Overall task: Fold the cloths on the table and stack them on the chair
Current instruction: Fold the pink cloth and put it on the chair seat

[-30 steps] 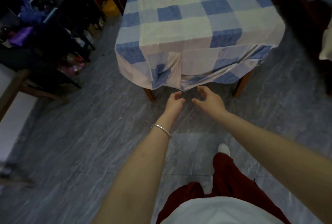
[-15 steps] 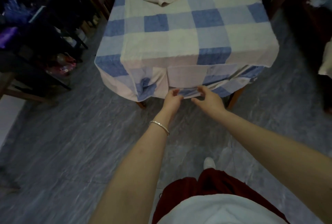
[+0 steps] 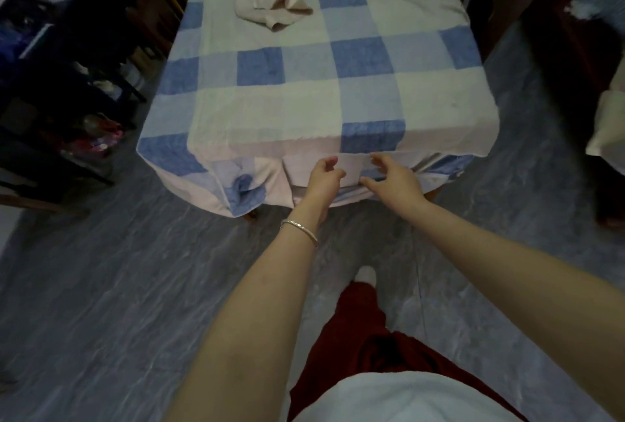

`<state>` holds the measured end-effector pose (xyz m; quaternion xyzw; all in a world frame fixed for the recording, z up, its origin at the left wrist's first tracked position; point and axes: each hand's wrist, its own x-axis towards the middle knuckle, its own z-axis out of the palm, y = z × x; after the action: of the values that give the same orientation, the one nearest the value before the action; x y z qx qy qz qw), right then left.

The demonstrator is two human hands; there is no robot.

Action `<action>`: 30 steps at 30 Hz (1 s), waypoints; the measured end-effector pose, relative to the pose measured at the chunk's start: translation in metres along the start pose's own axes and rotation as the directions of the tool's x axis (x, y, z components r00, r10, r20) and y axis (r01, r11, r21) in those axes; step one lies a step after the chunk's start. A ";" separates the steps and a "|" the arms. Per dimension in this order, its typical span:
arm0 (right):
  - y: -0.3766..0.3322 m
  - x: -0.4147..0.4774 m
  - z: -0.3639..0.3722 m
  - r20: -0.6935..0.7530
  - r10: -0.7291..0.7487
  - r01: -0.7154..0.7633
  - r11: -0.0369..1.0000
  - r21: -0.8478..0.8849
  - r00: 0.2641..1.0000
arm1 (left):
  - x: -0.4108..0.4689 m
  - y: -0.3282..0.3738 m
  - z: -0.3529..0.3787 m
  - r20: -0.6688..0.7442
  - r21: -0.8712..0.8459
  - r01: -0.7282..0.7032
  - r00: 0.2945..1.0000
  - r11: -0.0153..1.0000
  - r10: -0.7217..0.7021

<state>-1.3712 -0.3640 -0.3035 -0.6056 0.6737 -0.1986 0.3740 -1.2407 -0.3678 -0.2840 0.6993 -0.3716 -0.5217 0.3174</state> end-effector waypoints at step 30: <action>0.004 0.264 -0.108 0.055 -0.054 0.058 0.995 -0.078 0.997 | 0.202 0.147 0.102 0.012 -0.134 0.079 0.997 0.988 -0.078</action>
<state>-1.4508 -0.6376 -0.3065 -0.6436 0.6539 -0.1661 0.3615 -1.3312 -0.6221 -0.2874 0.6887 -0.3090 -0.5600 0.3416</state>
